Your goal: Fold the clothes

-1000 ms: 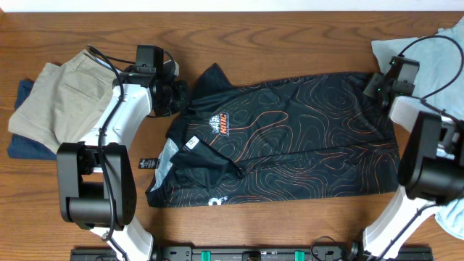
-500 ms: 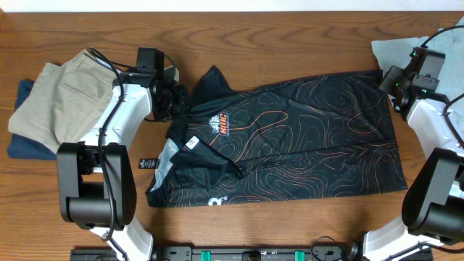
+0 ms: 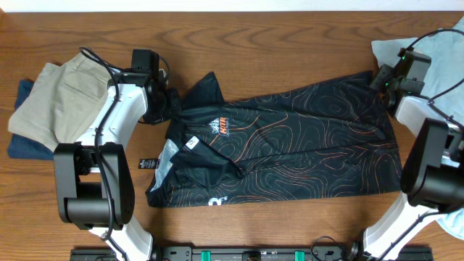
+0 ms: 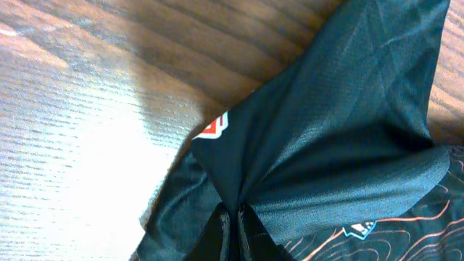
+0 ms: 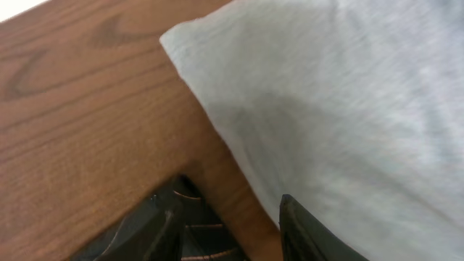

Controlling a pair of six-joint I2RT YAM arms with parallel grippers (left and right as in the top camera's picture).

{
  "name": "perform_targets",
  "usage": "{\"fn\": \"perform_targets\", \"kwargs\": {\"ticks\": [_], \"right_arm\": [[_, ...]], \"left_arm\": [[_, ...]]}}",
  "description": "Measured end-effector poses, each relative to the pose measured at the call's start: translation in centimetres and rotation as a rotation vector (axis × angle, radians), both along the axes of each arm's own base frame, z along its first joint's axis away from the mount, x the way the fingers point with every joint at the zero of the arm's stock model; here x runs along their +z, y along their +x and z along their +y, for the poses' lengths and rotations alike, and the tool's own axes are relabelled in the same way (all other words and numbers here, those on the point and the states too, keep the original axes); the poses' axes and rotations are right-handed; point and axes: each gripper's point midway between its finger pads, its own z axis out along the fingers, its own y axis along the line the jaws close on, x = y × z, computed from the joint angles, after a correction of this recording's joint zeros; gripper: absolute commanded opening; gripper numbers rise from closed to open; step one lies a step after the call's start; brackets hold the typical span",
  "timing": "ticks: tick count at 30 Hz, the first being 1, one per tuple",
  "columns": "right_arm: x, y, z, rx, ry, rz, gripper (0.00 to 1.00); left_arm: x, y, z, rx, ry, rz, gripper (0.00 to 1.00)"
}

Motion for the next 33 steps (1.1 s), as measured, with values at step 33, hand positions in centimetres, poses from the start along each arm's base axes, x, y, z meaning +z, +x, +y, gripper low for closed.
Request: {"fn": "perform_targets", "kwargs": {"ticks": [33], "right_arm": [[-3.9,1.1,2.5,0.052,0.001,0.021,0.44]], "left_arm": [[0.1,0.3,0.0,0.014,-0.002,-0.008,0.06]]}}
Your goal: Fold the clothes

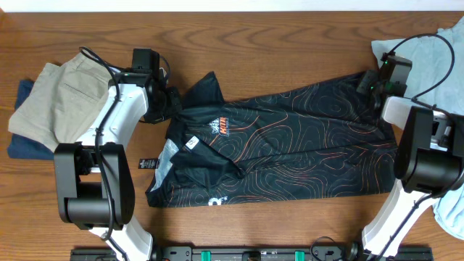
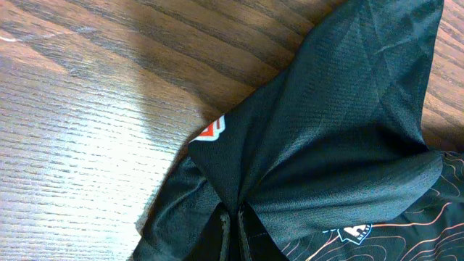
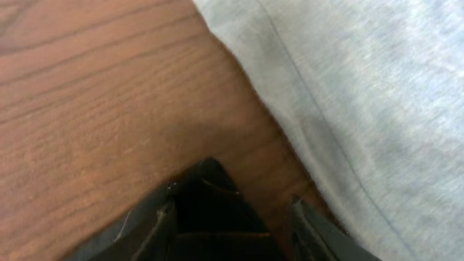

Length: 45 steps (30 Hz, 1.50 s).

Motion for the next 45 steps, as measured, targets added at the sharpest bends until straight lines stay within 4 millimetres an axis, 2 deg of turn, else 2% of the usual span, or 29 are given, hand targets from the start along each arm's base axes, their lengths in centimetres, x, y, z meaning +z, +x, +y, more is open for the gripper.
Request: {"fn": "perform_targets", "kwargs": {"ticks": [2,3,4,5,13,17,20,25,27,29,38,41,45], "right_arm": [[0.0,0.1,0.3,0.009,-0.004,0.001,0.33],[0.0,0.1,0.3,0.009,-0.001,0.001,0.16],[0.0,0.1,0.4,0.016,-0.005,0.002,0.06],[0.0,0.0,0.3,0.013,-0.006,0.003,0.01],[-0.2,0.0,0.6,0.008,-0.016,0.013,0.01],[0.1,-0.6,0.5,0.002,-0.018,0.036,0.01],[1.8,-0.9,0.2,-0.010,-0.027,0.031,0.01],[8.3,-2.2,-0.9,-0.036,-0.055,-0.017,0.01],[10.1,-3.3,-1.2,-0.046,-0.065,-0.011,0.01],[10.7,-4.8,-1.3,-0.052,-0.068,0.037,0.01],[7.9,-11.3,-1.3,-0.072,-0.025,0.313,0.01],[7.7,-13.7,-1.4,-0.085,-0.006,0.391,0.01],[7.8,-16.7,-2.3,-0.125,-0.004,0.483,0.01]], "left_arm": [[0.0,0.0,0.0,0.000,0.000,0.000,0.06],[0.0,0.0,0.0,0.000,0.000,0.000,0.06],[0.0,0.0,0.0,0.000,0.000,0.000,0.06],[0.0,0.0,0.0,0.000,0.000,0.000,0.06],[0.1,0.2,0.0,0.000,0.000,-0.010,0.06],[0.4,1.4,-0.1,0.000,-0.003,-0.061,0.06],[0.8,2.5,-0.3,-0.004,-0.017,-0.109,0.06],[2.2,3.2,-1.0,-0.017,-0.056,-0.160,0.06],[2.7,2.7,-1.1,-0.019,-0.064,-0.154,0.06],[3.3,1.8,-1.2,-0.020,-0.068,-0.134,0.06],[7.8,-3.0,-1.3,-0.026,-0.081,-0.088,0.06],[8.1,-5.4,-1.2,-0.023,-0.079,-0.015,0.06],[7.5,-8.5,-1.0,-0.017,-0.074,0.114,0.06]]}}
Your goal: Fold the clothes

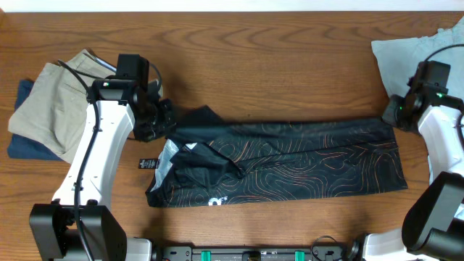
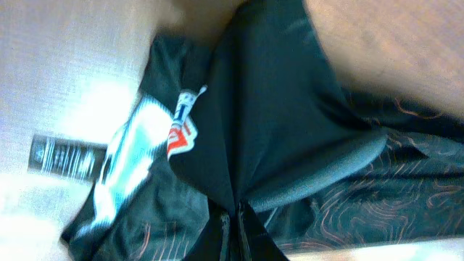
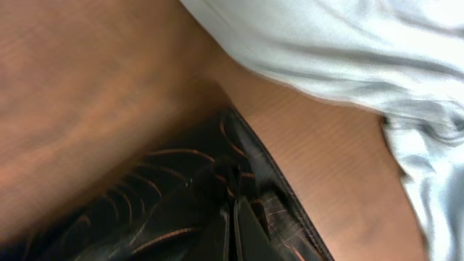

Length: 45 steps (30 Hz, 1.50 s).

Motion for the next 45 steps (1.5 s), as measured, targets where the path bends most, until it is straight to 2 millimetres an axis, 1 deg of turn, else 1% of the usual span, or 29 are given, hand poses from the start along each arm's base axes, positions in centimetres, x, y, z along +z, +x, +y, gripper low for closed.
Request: {"fn": "perform_targets", "kwargs": {"ticks": [4,10,19,24,29,30,31,32,33,35,38,42,45], "right_arm": [[-0.3,-2.2,-1.1,-0.039,-0.023,0.079,0.01],[-0.5,-3.8,-1.7,-0.063,-0.038,0.138,0.01],[-0.8,-6.4,-2.4,-0.100,-0.033,0.232,0.01],[-1.0,-7.8,-2.1,-0.102,-0.016,0.288,0.01],[-1.1,-9.3,-2.6,-0.134,0.006,0.330,0.02],[-1.1,-9.6,-2.6,-0.139,0.010,0.336,0.08],[-1.1,-9.8,-2.6,-0.144,0.015,0.342,0.21],[-1.1,-10.0,-2.6,-0.148,0.017,0.348,0.38],[-1.1,-10.1,-2.6,-0.147,0.020,0.353,0.48],[-1.1,-10.2,-2.5,-0.140,0.020,0.360,0.49],[-1.1,-10.4,-2.4,-0.137,0.024,0.369,0.50],[-1.2,-10.2,-1.9,-0.116,0.052,0.361,0.65],[-1.4,-9.8,-0.9,-0.059,0.110,0.348,0.69]], "left_arm": [[-0.2,-2.2,-0.1,-0.002,-0.007,0.093,0.06],[-0.1,-5.1,-1.0,-0.036,-0.046,0.203,0.06],[-0.2,-8.7,-2.3,-0.106,-0.027,0.335,0.06],[-1.1,-10.6,-2.6,-0.139,-0.004,0.396,0.06],[-2.5,-12.7,-2.2,-0.148,0.017,0.474,0.06],[-2.7,-13.1,-2.1,-0.148,0.020,0.491,0.10],[-2.9,-13.5,-2.0,-0.150,0.025,0.504,0.33],[-3.1,-13.8,-1.8,-0.157,0.033,0.513,0.47],[-3.2,-14.0,-1.6,-0.157,0.046,0.519,0.57],[-3.4,-14.1,-1.1,-0.162,0.074,0.521,0.60],[-3.7,-13.7,-0.5,-0.167,0.111,0.502,0.60],[-4.4,-11.9,-0.4,-0.155,0.132,0.425,0.60],[-5.0,-10.2,-0.5,-0.142,0.136,0.350,0.60]]}}
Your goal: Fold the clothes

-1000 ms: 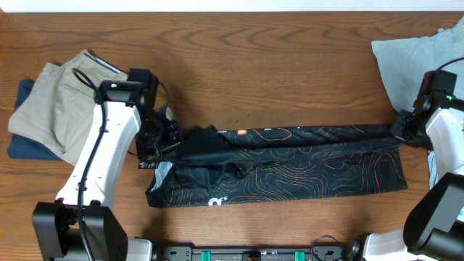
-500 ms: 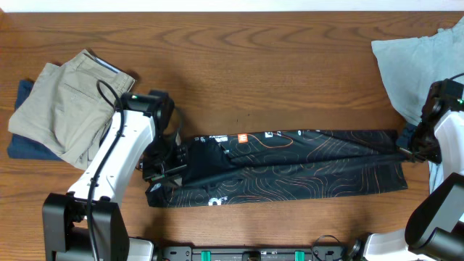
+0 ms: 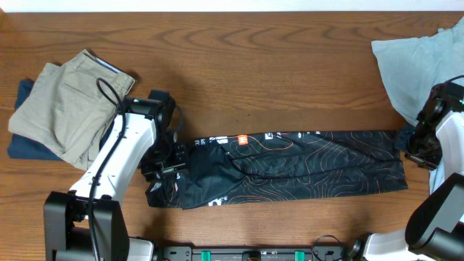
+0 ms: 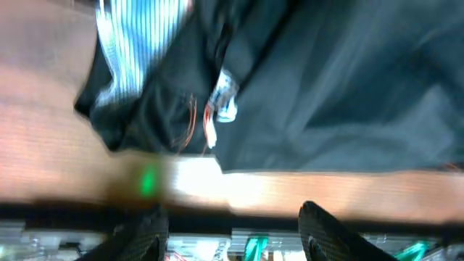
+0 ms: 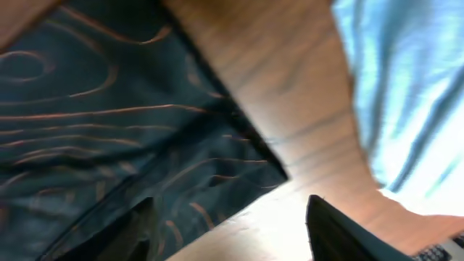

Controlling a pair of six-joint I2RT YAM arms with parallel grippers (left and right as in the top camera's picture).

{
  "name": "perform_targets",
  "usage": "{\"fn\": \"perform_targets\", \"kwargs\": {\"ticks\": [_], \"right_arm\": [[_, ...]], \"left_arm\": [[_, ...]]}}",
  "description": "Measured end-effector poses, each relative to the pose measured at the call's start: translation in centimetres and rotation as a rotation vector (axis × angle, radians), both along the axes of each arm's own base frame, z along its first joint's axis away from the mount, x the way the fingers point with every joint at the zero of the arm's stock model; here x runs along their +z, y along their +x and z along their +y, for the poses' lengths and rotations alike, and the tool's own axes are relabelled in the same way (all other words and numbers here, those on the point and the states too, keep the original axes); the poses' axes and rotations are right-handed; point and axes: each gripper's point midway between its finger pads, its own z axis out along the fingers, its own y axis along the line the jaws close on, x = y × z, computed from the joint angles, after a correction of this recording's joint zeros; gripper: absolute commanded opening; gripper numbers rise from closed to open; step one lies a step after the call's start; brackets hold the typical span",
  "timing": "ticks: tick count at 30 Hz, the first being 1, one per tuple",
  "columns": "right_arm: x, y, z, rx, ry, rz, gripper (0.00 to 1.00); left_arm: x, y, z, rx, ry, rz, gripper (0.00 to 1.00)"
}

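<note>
The black shirt with orange contour lines lies folded lengthwise into a long, narrow strip across the front of the table. My left gripper is at the strip's left end. In the left wrist view it stands open with nothing between its fingers, the dark cloth just beyond them. My right gripper is at the strip's right end. In the right wrist view it is also open and empty over the wood, beside the shirt's corner.
Khaki trousers lie on a dark blue garment at the far left. A light blue garment is piled at the back right, close to my right arm, and shows in the right wrist view.
Both grippers were shut on the shirt's far edge and are now open, having let go. The far edge now lies further forward over the shirt, leaving a narrower strip.
The shirt lay spread wide, my left gripper shut on its far left part and the right one open by the far right corner. Then both were shut on the far edge, held nearer the front. Now the edge is laid down and both are open.
</note>
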Motion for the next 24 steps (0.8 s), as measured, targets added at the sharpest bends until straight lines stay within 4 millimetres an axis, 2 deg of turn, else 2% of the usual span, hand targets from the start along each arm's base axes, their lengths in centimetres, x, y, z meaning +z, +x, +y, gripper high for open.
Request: {"fn": "perform_targets", "kwargs": {"ticks": [4,14,24], "right_arm": [[-0.1,-0.1,1.0,0.035,0.061,-0.003,0.69],[-0.3,-0.2,1.0,0.118,0.097,-0.005,0.64],[-3.7,0.1,0.3,0.213,0.107,0.054,0.70]], "left_arm": [[-0.3,1.4,-0.2,0.006,-0.005,-0.057,0.60],[-0.3,1.5,-0.2,0.013,-0.002,-0.060,0.60],[-0.3,1.5,-0.2,0.013,-0.002,-0.061,0.60]]}}
